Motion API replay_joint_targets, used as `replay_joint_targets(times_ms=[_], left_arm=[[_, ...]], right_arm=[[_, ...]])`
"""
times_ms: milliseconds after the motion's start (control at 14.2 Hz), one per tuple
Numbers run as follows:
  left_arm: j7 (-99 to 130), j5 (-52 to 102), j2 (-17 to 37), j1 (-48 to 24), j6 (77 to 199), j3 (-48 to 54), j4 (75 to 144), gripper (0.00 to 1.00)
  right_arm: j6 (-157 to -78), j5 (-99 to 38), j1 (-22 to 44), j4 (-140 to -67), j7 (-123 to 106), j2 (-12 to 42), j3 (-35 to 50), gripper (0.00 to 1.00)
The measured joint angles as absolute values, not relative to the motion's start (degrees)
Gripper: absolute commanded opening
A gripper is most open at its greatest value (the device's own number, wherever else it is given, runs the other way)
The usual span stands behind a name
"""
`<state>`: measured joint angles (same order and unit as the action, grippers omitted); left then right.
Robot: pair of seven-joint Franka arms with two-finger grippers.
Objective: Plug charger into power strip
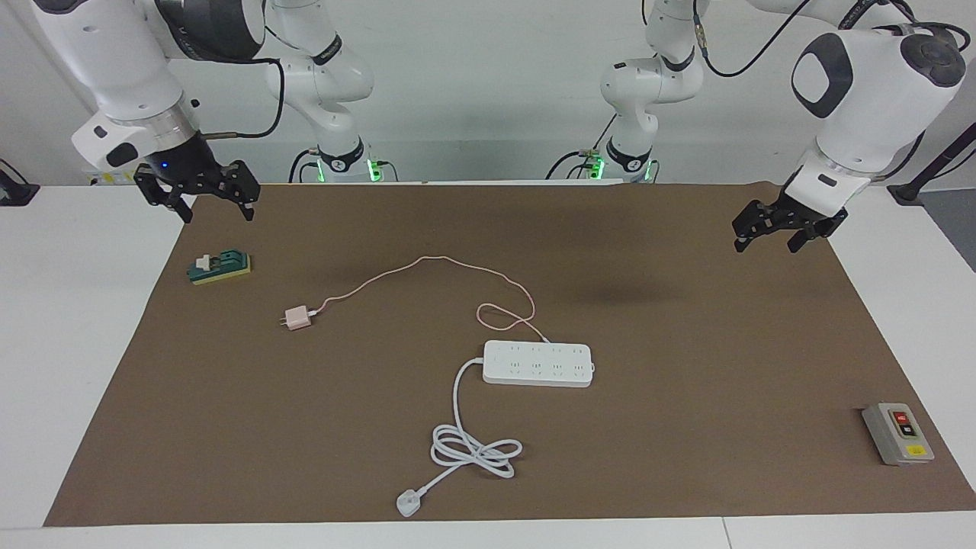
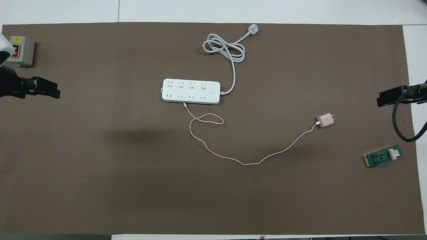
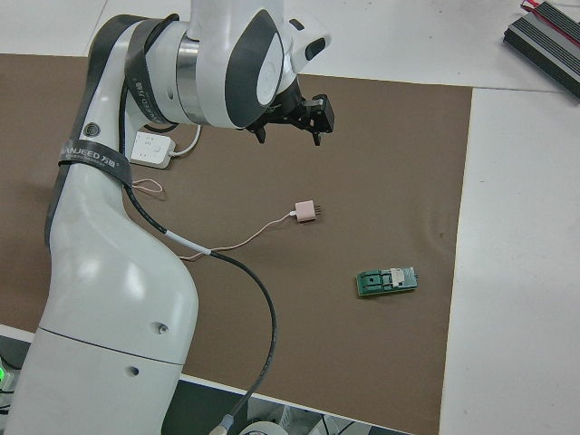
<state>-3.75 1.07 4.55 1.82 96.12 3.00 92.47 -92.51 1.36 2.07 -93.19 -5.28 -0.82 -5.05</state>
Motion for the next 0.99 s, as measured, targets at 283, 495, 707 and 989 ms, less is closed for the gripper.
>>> replay_joint_targets(times_ms=[283,495,707,989], left_arm=[[-3.73,1.07,4.55,1.82,96.10,3.00,92.47,1.00],[-3.71,1.07,4.56,1.82,96.06,3.00,92.48,1.00],[-3.71,1.09,4.56,1.82,96.06,3.00,92.47,1.00],[-3.52,1.82,4.56,1.91,96.05,2.91,92.48,1.00]], right_arm=[[-90.87,1.33,2.20,-93.17,-5.28,-0.81,-4.11,1.00],[-87.86,1.33,2.06,-93.34,-5.28,-1.15,-4.36,1.00],[-90.41,1.33,1.99,-95.44,-5.28,-1.85,-4.40,1.00],[-97.54,1.73,2.19,-99.49,-5.90,-2.88,-3.86,1.00]])
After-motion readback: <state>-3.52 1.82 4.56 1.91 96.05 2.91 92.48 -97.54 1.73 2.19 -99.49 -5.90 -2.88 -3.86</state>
